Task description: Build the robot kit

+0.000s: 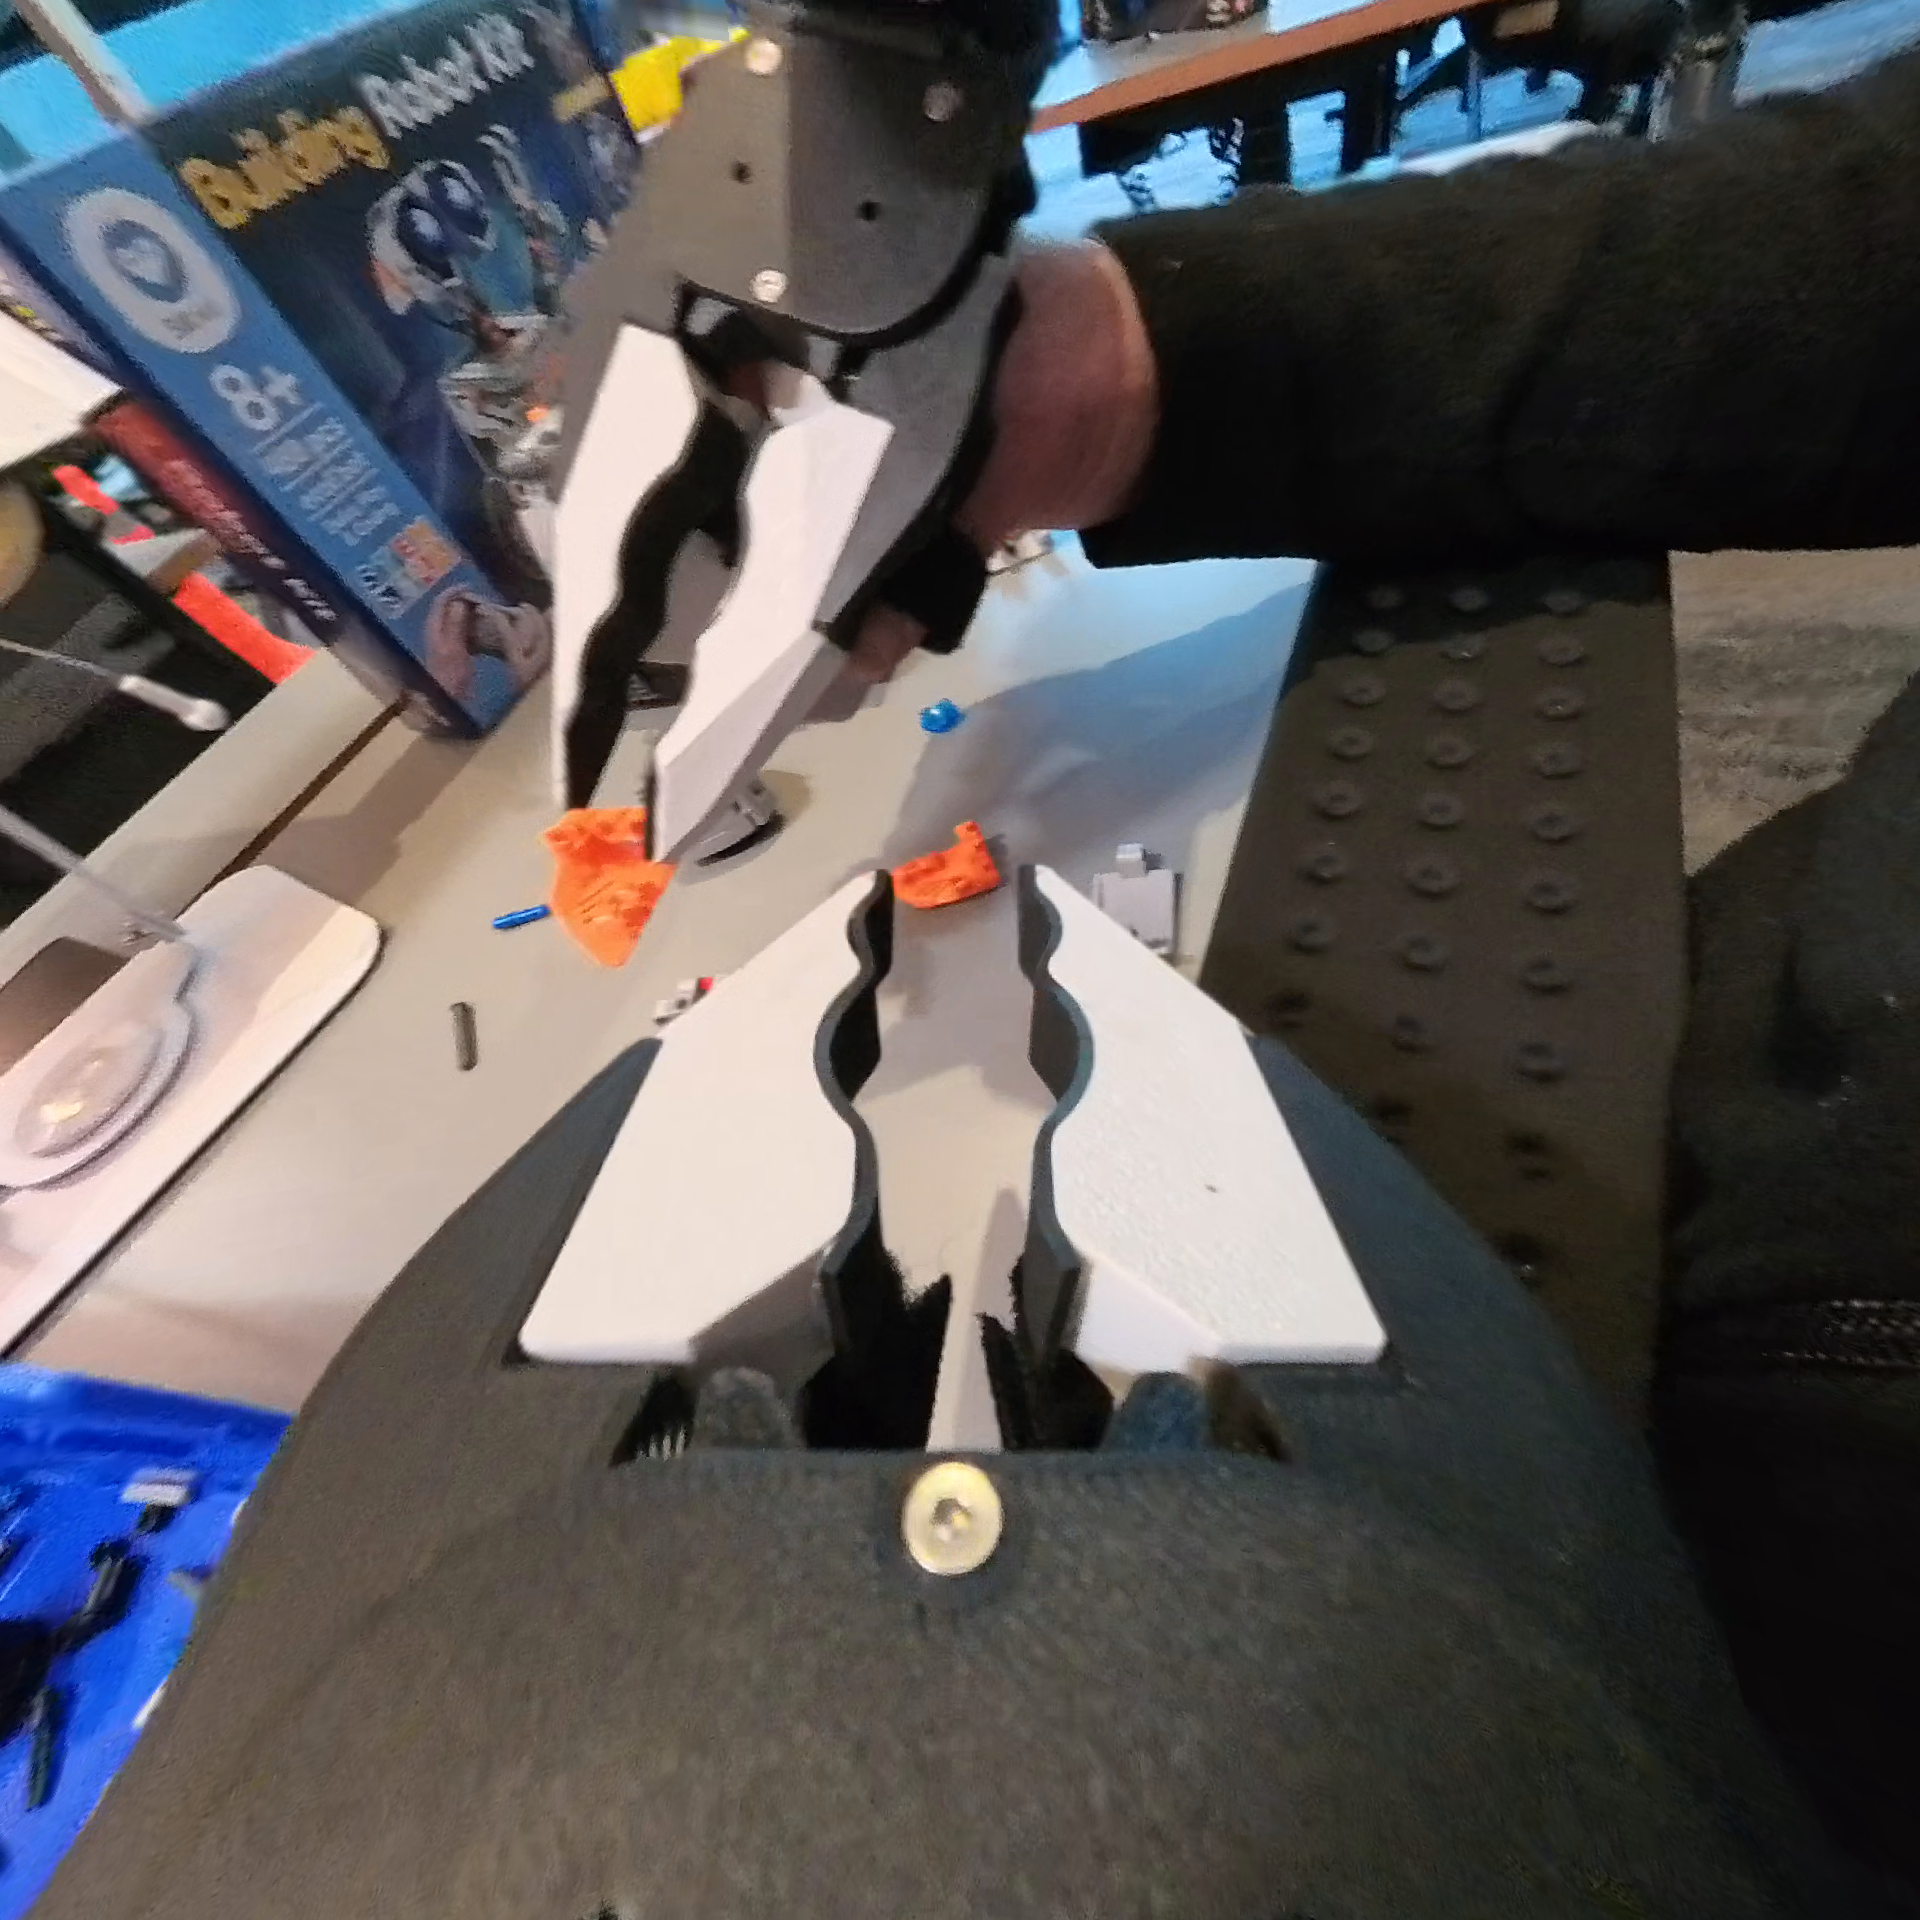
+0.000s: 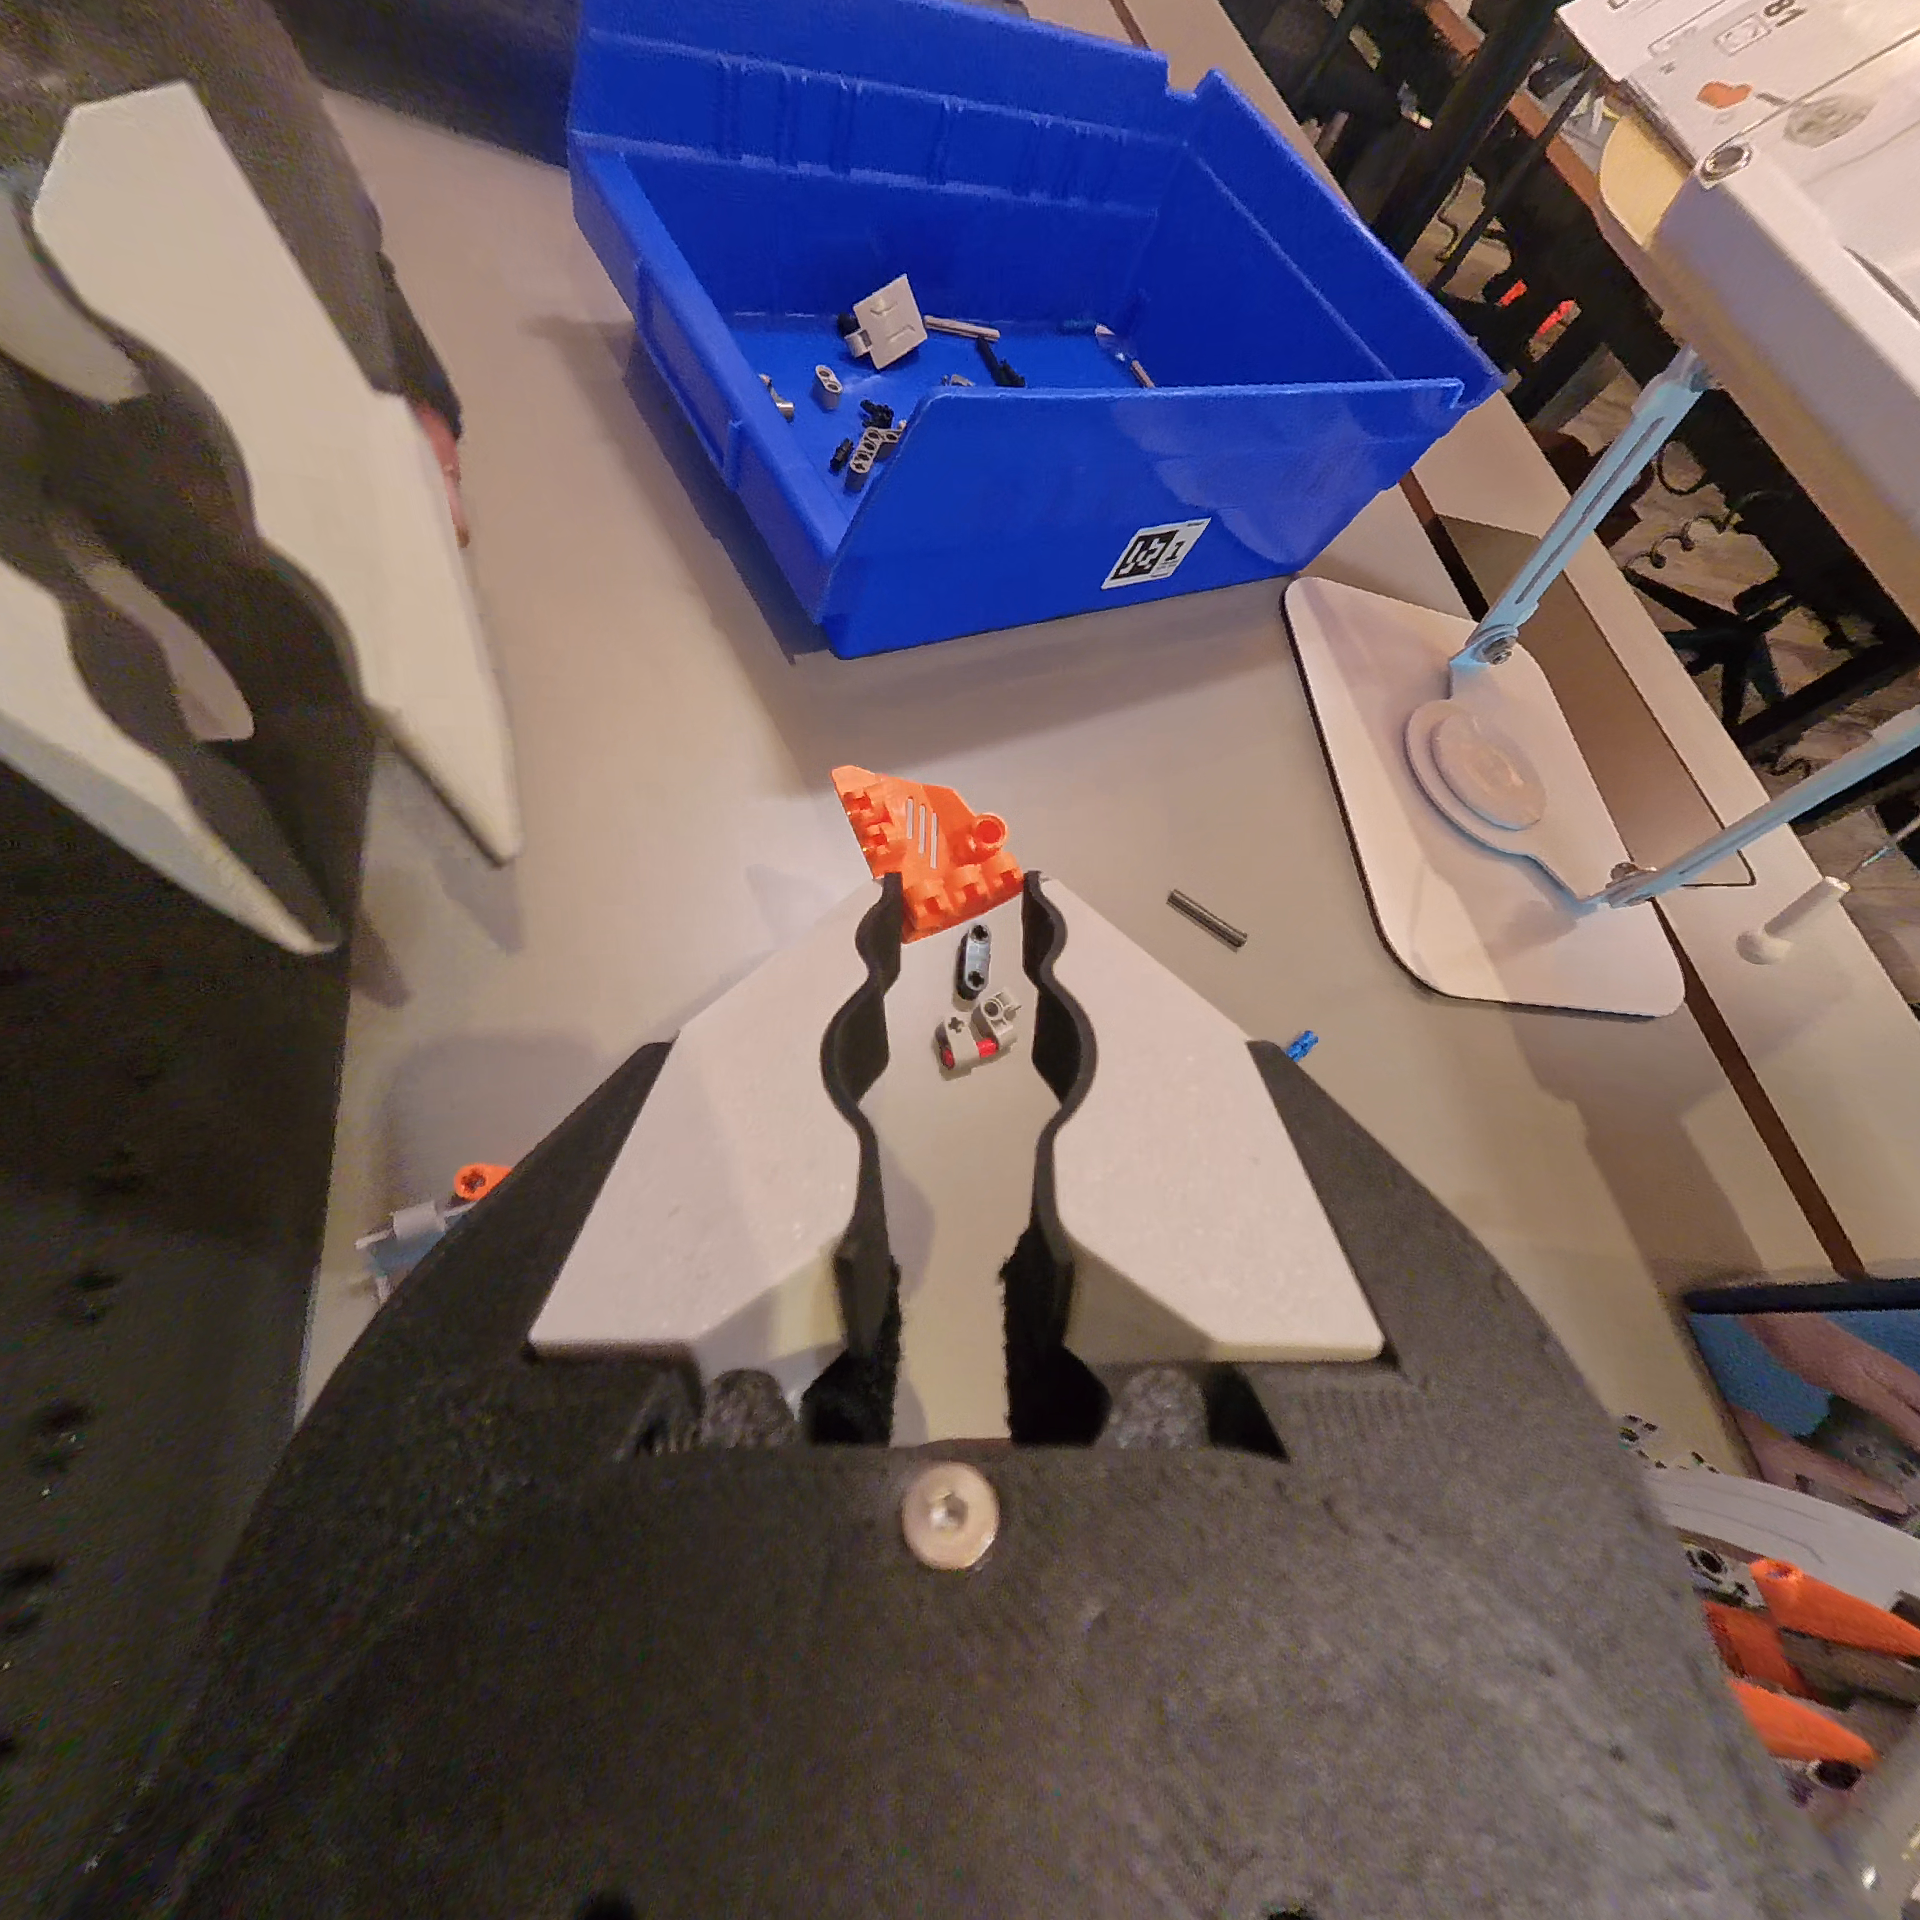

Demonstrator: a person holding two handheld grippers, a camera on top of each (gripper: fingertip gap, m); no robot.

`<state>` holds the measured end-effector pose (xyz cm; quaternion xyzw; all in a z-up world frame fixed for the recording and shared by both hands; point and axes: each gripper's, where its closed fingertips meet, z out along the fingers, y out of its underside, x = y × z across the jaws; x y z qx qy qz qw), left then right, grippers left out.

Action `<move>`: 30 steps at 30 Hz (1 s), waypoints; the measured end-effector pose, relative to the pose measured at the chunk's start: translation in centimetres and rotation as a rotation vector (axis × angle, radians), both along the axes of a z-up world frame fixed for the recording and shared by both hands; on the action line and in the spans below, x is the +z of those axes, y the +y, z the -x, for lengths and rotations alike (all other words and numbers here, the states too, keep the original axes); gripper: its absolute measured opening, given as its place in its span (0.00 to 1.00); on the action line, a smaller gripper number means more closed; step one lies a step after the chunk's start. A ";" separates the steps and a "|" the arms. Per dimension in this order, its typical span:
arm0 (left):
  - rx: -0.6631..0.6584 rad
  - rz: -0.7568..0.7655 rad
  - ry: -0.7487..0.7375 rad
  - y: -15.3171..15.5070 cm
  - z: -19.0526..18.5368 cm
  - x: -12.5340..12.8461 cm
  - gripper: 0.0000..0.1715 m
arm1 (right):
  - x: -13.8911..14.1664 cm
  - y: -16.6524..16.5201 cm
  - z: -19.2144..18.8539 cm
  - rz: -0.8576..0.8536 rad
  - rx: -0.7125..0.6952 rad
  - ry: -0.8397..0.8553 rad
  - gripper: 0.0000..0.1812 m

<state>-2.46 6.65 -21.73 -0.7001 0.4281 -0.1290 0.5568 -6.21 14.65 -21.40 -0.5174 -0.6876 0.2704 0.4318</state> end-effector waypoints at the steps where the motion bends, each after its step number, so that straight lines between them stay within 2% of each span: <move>1: 0.015 -0.008 -0.006 0.2 0.4 0.3 0.13 | 0.0 0.0 0.0 0.004 0.002 0.003 0.11; 16: 0.123 -0.067 0.077 2.7 3.7 1.4 0.16 | 1.0 -0.7 0.1 0.044 0.027 0.052 0.11; 23: 0.147 -0.068 0.104 3.3 4.0 0.9 0.19 | 1.4 -1.3 0.2 0.089 0.047 0.073 0.11; 30: 0.153 -0.038 0.064 3.6 4.2 0.6 0.20 | 1.0 -1.6 0.3 0.108 0.065 0.053 0.11</move>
